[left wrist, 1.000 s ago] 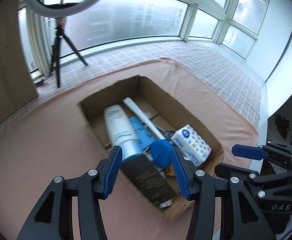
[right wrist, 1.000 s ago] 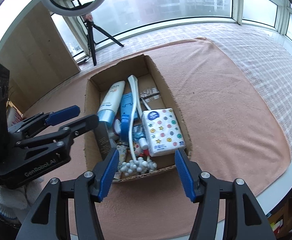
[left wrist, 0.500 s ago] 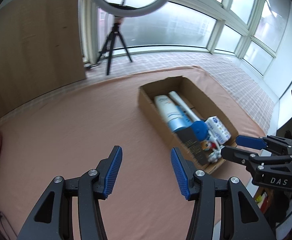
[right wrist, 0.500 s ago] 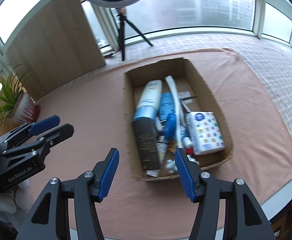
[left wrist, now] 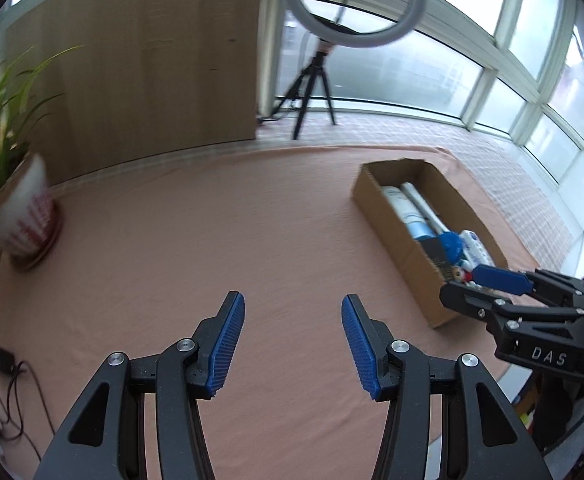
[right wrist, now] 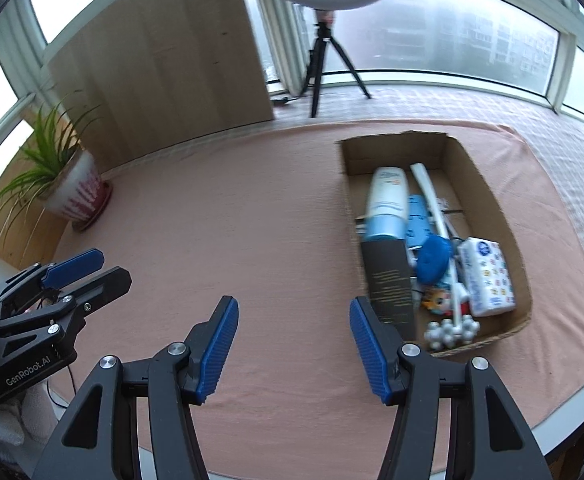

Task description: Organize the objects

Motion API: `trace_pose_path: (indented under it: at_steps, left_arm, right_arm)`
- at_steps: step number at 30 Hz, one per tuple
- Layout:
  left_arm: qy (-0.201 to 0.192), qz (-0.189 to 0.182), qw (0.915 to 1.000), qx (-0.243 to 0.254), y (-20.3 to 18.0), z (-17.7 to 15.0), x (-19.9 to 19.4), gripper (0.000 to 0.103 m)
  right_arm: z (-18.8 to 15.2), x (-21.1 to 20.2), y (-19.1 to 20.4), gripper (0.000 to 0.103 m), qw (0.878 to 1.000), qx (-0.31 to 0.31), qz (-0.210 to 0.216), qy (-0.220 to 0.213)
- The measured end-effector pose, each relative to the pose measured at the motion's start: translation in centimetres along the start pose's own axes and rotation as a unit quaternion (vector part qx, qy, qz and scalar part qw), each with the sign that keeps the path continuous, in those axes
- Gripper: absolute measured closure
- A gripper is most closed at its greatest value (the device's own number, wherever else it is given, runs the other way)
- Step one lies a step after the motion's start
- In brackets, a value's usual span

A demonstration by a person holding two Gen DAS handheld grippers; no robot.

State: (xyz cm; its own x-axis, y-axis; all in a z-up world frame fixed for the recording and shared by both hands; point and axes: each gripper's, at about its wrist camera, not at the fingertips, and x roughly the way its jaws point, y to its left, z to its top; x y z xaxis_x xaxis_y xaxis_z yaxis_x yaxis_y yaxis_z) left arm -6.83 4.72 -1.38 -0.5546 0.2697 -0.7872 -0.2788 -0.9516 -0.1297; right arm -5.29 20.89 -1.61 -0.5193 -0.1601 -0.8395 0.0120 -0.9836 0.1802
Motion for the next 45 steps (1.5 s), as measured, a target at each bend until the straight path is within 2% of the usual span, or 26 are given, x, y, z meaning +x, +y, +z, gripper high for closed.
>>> trace_pose_path:
  at_steps: [5,9,14,24,30,45]
  left_arm:
    - [-0.009,0.034,0.9993,-0.012,2.0,-1.1,-1.1,0.048]
    - [-0.012,0.054,0.9980,-0.029,3.6,-2.3,-1.9,0.039]
    - [-0.008,0.069,0.9966,-0.046,5.6,-3.9,-2.7,0.038]
    - [0.017,0.088,0.9931,-0.076,8.9,-6.4,-1.8,0.038]
    - [0.020,0.090,0.9926,-0.079,9.4,-6.5,-1.5,0.038]
    - [0.021,0.092,0.9927,-0.075,8.1,-6.8,-1.6,0.038]
  right_arm:
    - [-0.4,0.6,2.7,0.049,1.000,-0.020,0.002,0.000]
    - [-1.0,1.1,4.4,0.049,1.000,-0.022,0.003,0.000]
    - [-1.7,1.9,6.0,0.049,0.999,-0.032,-0.008,0.000]
    - [-2.6,2.6,8.5,0.049,0.999,-0.043,-0.023,-0.006]
    - [-2.8,2.9,9.1,0.049,0.999,-0.041,-0.026,-0.007]
    - [-3.8,2.9,8.6,0.049,0.999,-0.031,-0.028,-0.004]
